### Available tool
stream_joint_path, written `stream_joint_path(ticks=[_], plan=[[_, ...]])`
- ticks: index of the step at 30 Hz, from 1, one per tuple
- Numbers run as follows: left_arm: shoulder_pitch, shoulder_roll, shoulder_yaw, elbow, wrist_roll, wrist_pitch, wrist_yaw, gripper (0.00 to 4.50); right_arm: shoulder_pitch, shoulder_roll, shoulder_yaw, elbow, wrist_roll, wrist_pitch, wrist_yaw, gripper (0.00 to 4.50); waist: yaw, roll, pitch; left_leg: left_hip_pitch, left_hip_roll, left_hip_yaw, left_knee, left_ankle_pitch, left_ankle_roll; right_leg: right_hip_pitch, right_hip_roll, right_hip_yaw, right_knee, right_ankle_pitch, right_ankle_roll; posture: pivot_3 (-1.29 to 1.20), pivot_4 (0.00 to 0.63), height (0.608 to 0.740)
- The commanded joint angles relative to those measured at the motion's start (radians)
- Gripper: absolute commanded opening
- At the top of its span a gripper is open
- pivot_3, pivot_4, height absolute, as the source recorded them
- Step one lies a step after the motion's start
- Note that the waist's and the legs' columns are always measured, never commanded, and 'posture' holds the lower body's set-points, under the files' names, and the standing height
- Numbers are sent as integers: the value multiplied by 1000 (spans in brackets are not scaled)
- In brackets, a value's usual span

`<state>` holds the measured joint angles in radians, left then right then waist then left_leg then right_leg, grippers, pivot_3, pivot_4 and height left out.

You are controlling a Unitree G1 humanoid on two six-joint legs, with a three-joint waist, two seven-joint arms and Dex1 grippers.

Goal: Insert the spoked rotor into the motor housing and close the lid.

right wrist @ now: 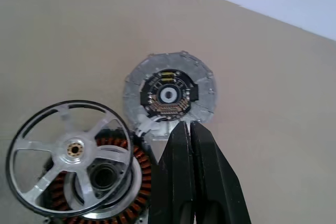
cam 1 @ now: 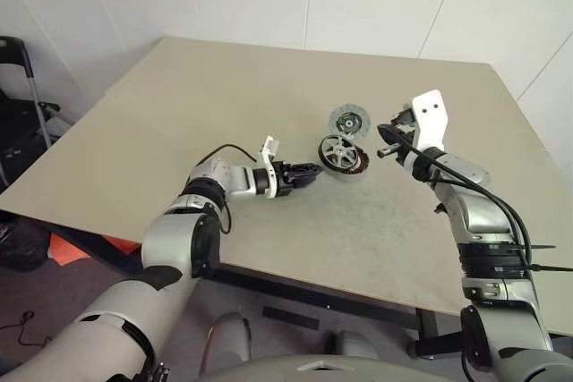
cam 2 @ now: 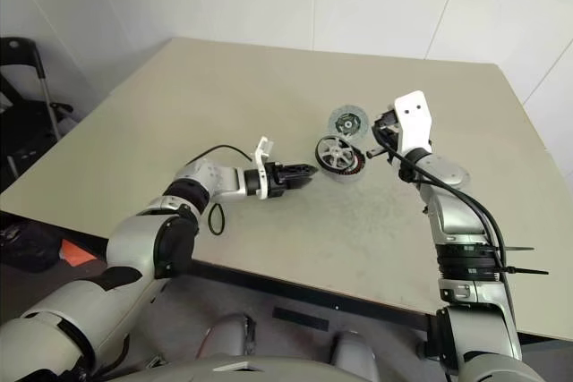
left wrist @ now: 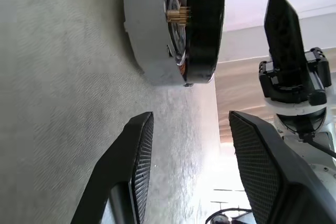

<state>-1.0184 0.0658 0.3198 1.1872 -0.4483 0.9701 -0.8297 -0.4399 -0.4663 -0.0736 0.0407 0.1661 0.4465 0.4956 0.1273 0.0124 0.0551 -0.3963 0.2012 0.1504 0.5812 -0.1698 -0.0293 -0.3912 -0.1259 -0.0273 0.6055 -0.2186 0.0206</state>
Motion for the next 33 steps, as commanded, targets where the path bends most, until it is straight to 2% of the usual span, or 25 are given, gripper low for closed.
stream_joint_path(ticks=[1, 8, 19, 32, 33], plan=[[14, 25, 5, -63, -16, 17, -17, 2423, 19, 5, 51, -81, 5, -11, 41, 0, 0, 0, 0, 0, 0, 0, 0, 0, 0, 0, 0, 0, 0, 0, 0, 0, 0, 740], [65, 71, 44, -129, -52, 36, 1, 2423, 51, 33, 131, -106, -31, -36, 44, 0, -1, 0, 0, 0, 2, 0, -1, 1, -2, 0, 1, 0, 0, 0, 0, 0, 0, 740], [128, 98, 78, -236, -107, 61, 54, 2423, 32, -17, 130, -35, -81, -86, 71, 0, -2, 0, 0, 1, 2, 0, -1, 1, -3, 0, 2, 1, 0, 0, 0, 0, 0, 740], [144, 105, 85, -240, -117, 21, 86, 2423, 2, -51, 132, 1, -80, -74, 143, 0, -3, 0, 0, 1, 3, 0, -1, 1, -3, 0, 2, 1, 0, 0, 0, 0, 0, 740], [144, 105, 85, -239, -118, 18, 87, 2448, 2, -52, 132, 1, -82, -73, 144, 196, -3, 0, 0, 1, 3, 0, -1, 1, -3, 0, 2, 1, 0, 0, 0, 0, 0, 740]])
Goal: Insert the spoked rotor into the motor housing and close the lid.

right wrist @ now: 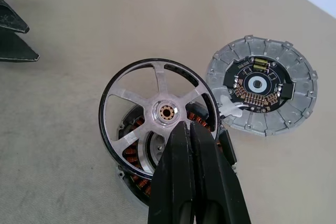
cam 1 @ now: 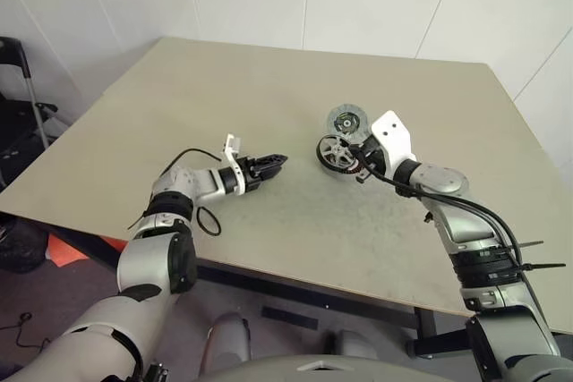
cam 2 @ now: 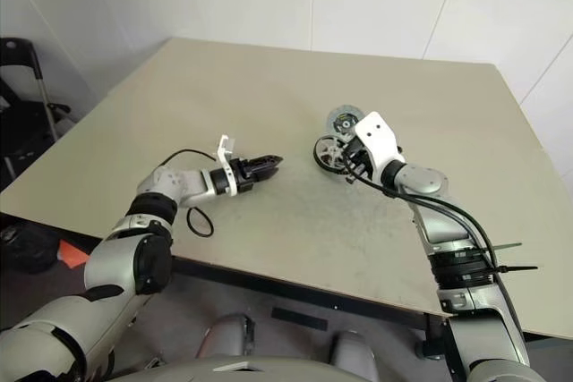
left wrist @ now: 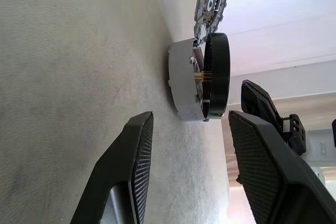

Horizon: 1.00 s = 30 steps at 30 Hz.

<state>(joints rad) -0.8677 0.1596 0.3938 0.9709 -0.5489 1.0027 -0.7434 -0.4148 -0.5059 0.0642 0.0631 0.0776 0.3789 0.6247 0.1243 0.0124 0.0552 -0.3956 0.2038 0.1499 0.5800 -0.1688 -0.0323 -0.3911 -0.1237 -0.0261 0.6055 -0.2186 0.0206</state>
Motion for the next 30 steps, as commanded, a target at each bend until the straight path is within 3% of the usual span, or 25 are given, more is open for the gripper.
stream_joint_path(ticks=[1, 4, 30], plan=[[-6, 11, 12, -22, -18, -18, 1, 2454, -23, -12, -6, -22, 1, -5, 11, 427, 0, 0, 0, 0, 0, 0, 0, 0, 0, 0, 0, 0, 0, 0, 0, 0, 0, 740], [-6, 14, 14, -15, -18, -30, 7, 2454, -25, -14, -3, -15, -18, -11, 1, 1273, 0, 0, 0, 0, 0, 0, 0, 0, 0, 0, 0, 0, 0, 0, 0, 0, 0, 740], [22, 23, 20, -51, -27, -32, 35, 2454, -52, 9, 22, 82, -33, -35, 25, 1273, 0, 0, 0, 0, 0, 0, 0, 0, 0, 0, 0, 0, 1, 0, 0, 0, 0, 740]])
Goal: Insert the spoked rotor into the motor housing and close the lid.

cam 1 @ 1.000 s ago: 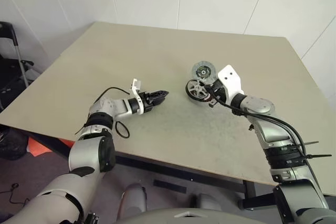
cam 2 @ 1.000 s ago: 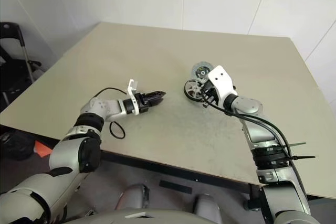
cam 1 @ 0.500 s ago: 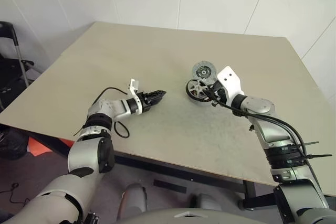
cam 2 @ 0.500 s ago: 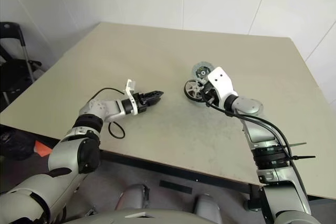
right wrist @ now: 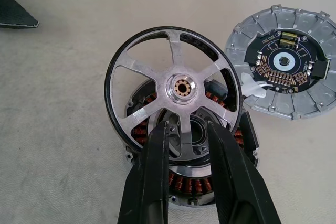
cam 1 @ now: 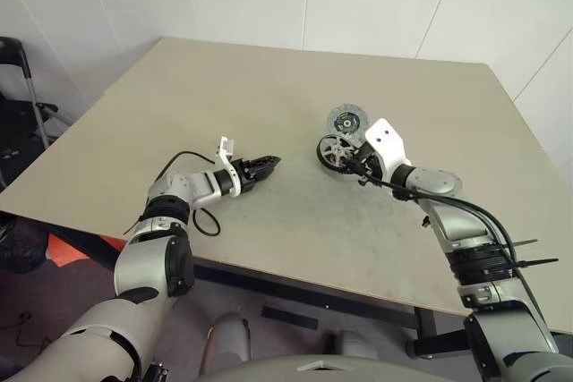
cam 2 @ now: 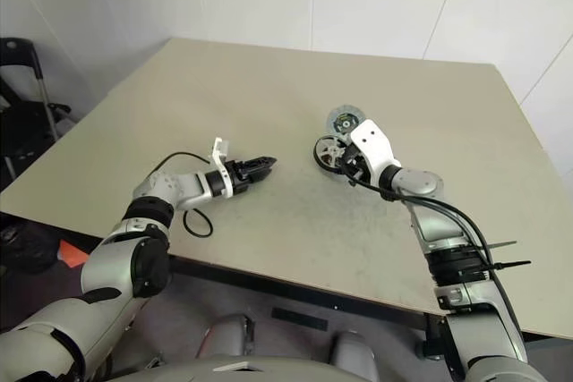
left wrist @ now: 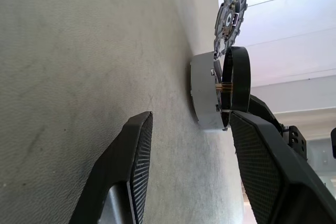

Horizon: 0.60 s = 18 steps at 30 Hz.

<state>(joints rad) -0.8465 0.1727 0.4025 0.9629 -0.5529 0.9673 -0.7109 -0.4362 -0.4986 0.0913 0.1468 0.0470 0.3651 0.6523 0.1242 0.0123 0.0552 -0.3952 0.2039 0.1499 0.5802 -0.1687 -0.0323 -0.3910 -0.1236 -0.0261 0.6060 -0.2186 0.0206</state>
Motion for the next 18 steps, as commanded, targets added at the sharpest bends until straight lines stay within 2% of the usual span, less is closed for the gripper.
stream_joint_path(ticks=[1, 18], plan=[[2, 10, 11, -46, -24, 5, 5, 2454, -32, 3, -4, 2, -3, -21, -2, 1273, 0, 0, 0, 0, 0, 0, 0, 0, 0, 0, 0, 0, 0, 0, 0, 0, 0, 740], [-2, 17, 25, -73, -47, 1, 52, 2454, -29, 18, -1, 50, -5, -21, -2, 1273, 0, 0, 0, 2, 0, 0, 0, 0, 0, 1, 0, 0, 0, 0, 0, 0, 0, 740]])
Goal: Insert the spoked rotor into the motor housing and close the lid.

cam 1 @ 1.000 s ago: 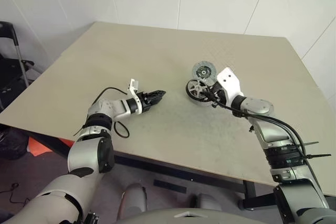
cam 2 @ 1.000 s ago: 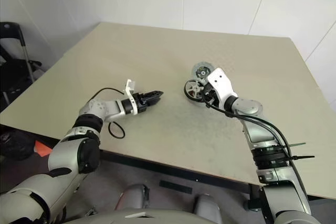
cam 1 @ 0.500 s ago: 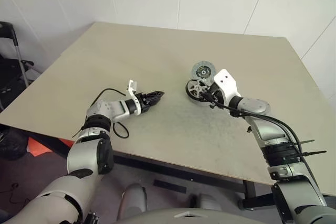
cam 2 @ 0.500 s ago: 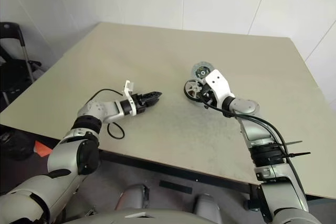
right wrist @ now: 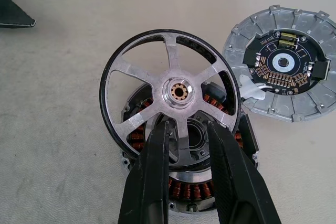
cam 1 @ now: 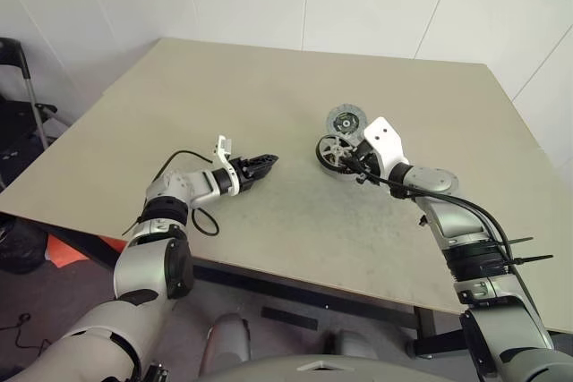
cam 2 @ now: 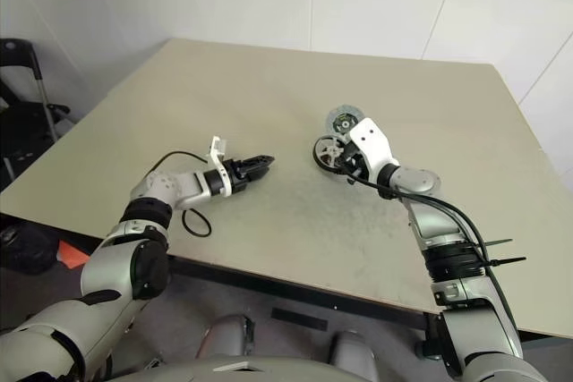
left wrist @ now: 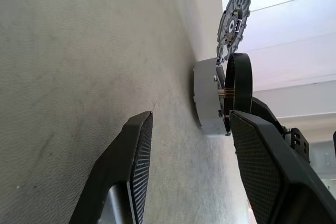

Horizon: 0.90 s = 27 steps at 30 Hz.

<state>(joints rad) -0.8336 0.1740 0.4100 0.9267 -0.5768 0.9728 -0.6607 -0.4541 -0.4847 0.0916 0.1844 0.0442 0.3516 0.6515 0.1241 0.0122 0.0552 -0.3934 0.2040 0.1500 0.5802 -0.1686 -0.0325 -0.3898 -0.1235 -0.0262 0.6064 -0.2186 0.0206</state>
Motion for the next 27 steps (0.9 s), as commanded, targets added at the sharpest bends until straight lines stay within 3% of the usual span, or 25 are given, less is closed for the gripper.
stream_joint_path(ticks=[1, 18, 23, 27], plan=[[-15, 16, 18, -37, -25, -5, 3, 2454, -12, 4, -1, 16, -2, -9, -1, 1273, 0, 0, 0, 0, 0, 0, 0, 0, 0, 0, 0, 0, 0, 0, 0, 0, 0, 740], [-10, 19, 25, -43, -30, -20, 25, 2454, -9, 1, 3, 45, -5, -3, 13, 1273, -2, 0, 0, 8, 1, 0, -2, 0, -1, 6, 1, 0, 0, 0, 0, 0, 0, 740], [-8, 17, 24, -46, -30, -21, 29, 2454, -18, 2, -14, 47, 1, -8, -1, 29, -1, 0, 0, 8, 0, 0, -2, 0, -1, 5, 1, 0, 0, 0, 0, 0, 0, 740], [-7, 13, 21, -46, -27, -24, 33, 2454, -34, -8, -33, 32, 5, -8, -12, 29, -1, 0, 0, 7, 0, 0, -2, 0, -1, 5, 1, 0, 0, 0, 0, 0, 0, 740]])
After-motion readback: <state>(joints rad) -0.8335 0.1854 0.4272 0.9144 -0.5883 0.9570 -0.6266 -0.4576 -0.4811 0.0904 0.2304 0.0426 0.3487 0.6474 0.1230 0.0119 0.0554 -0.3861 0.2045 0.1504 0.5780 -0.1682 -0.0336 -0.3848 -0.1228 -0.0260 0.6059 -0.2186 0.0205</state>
